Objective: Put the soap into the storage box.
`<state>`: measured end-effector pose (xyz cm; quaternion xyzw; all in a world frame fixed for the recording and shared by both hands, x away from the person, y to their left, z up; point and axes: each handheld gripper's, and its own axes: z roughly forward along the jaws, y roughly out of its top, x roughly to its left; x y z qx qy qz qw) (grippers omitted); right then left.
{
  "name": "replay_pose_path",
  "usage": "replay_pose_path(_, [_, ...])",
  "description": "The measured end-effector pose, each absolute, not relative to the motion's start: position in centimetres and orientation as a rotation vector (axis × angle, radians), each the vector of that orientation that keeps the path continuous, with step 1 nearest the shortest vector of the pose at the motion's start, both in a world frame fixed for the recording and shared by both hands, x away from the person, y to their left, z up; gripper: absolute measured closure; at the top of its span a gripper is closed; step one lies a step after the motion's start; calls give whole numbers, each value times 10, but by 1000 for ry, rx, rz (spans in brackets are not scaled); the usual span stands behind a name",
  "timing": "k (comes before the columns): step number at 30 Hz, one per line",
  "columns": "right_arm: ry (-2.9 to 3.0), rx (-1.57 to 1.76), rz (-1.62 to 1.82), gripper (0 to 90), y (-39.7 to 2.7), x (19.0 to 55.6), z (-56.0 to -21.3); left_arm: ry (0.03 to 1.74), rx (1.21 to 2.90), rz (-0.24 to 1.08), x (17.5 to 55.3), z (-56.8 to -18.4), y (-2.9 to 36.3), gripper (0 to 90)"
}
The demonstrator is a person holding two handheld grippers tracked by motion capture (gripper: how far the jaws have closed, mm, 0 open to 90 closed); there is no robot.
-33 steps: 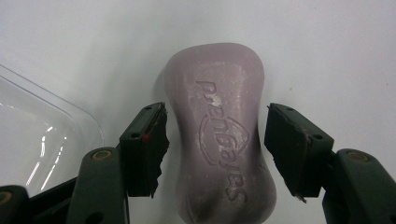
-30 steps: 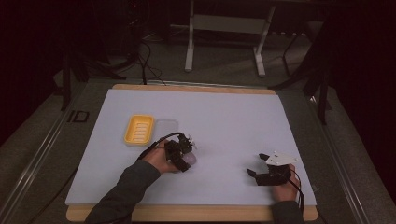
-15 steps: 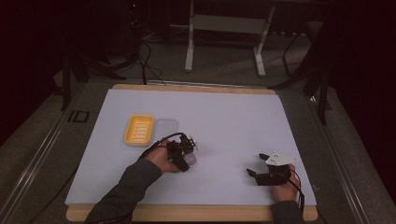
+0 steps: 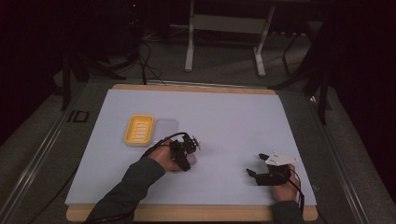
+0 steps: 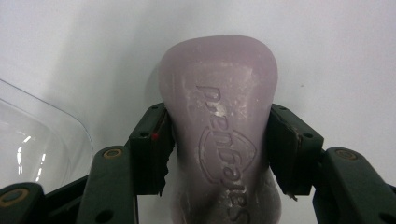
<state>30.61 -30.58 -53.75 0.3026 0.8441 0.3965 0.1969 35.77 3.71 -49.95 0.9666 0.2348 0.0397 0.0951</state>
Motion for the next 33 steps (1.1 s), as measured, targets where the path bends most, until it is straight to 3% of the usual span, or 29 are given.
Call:
replay_pose_path(9, [2364, 845, 1109, 174, -306, 306, -538, 684, 2909, 24, 365, -499, 37, 470])
replay_pose_path(33, [2366, 843, 1108, 174, -306, 306, -538, 676, 2908, 5, 366, -497, 41, 498])
